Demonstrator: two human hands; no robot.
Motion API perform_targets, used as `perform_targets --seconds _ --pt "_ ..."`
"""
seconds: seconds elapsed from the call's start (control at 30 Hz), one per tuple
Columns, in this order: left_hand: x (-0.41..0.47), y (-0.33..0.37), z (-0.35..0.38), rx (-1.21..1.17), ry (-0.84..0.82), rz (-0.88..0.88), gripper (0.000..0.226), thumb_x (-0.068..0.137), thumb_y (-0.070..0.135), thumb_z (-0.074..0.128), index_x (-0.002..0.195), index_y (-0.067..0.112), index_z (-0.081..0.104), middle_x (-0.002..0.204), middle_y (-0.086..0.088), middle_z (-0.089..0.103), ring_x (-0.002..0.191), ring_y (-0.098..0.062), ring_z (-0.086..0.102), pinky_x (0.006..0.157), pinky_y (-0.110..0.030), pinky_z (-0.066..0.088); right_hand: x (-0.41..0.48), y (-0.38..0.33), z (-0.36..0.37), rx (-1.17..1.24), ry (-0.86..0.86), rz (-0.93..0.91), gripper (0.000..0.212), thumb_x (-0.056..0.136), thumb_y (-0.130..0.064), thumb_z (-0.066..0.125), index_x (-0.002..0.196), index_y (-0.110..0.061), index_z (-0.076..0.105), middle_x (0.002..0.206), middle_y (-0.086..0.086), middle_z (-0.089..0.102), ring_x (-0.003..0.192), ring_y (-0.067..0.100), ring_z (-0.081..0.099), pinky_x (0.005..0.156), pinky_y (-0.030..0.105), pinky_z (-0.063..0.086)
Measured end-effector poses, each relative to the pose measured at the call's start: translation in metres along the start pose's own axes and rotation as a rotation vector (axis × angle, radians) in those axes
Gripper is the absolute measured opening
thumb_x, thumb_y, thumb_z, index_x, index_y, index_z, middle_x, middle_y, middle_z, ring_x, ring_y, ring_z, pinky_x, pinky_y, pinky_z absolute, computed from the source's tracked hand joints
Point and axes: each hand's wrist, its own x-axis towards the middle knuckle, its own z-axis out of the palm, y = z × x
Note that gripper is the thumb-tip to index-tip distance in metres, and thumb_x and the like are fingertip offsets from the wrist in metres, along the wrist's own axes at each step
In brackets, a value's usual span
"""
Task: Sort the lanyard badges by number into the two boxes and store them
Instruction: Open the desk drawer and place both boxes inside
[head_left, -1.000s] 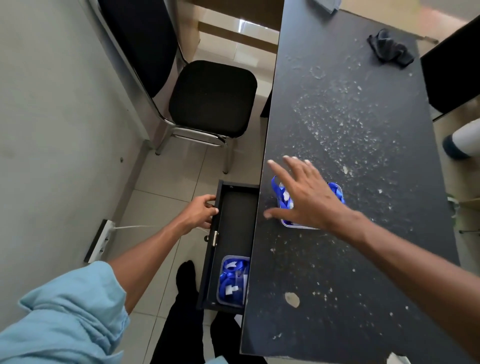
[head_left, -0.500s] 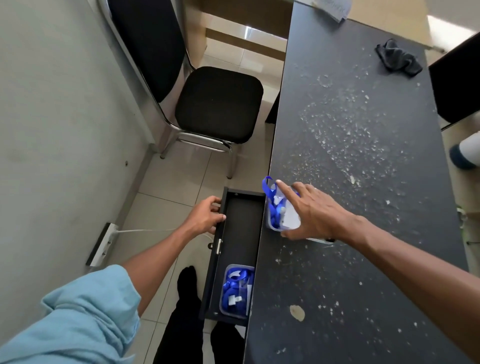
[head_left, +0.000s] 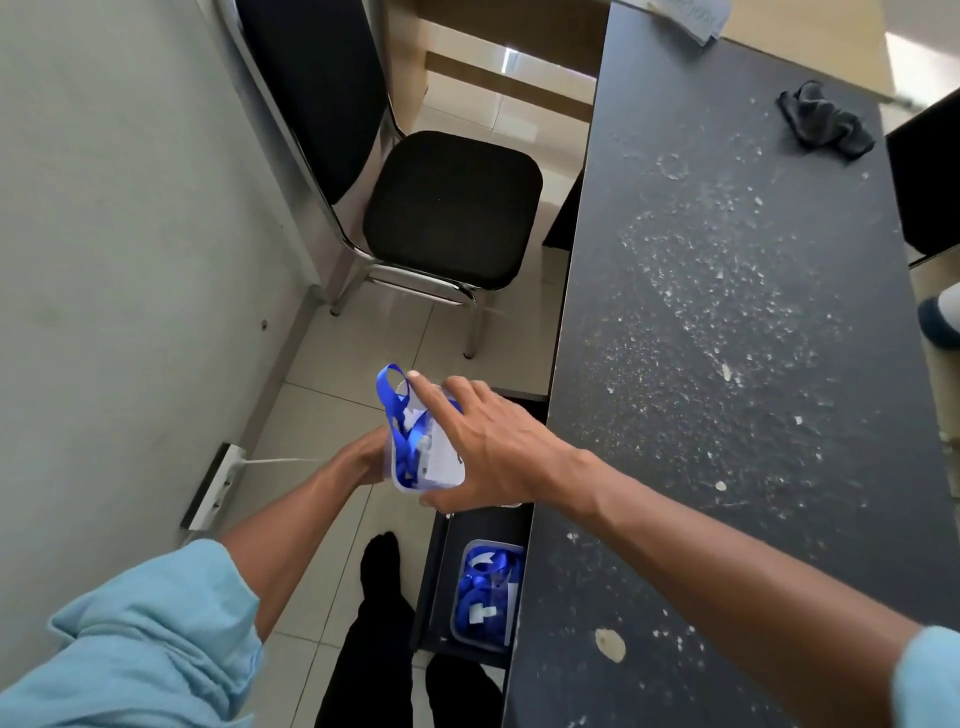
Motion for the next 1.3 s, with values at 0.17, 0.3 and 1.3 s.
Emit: perform_targets --seconds 0.17,0.3,1.3 --pt "0.021 -0.018 -0.017 -0.316 -0.09 -0.184 0.053 0.104 0.049 0.036 0.129 0.008 0.059 0.125 -0.019 0.066 0.111 -0.028 0.065 0.099 -0.045 0.051 -0.011 0.015 0.03 -0.058 -0.047 -0.001 0.108 0.075 -0.065 0.062 0.154 -0.012 0.011 0.12 0.011 0.048 0.099 0.027 0.05 0.094 0.037 0.043" --pt "0.029 -0.017 -0.016 -0.396 -0.044 -0.288 0.06 0.102 0.057 0.027 0.142 0.018 0.051 0.144 -0.009 0.051 0.107 -0.033 0.057 0.094 -0.049 0.052 -0.014 0.027 0.053 -0.121 -0.12 0.042 0.074 0.087 -0.035 0.056 0.149 -0.008 0.027 0.113 0.012 0.054 0.096 0.031 0.057 0.09 0.042 0.046" --pt "0.026 -0.01 -0.008 -0.206 -0.039 -0.189 0.065 0.095 0.021 0.064 0.152 0.02 0.034 0.152 -0.013 0.04 0.11 -0.032 0.066 0.089 -0.047 0.058 -0.005 0.067 0.066 -0.311 -0.312 0.291 0.025 0.094 -0.007 0.043 0.113 -0.013 0.057 0.079 0.0 0.07 0.079 0.025 0.068 0.12 0.049 0.006"
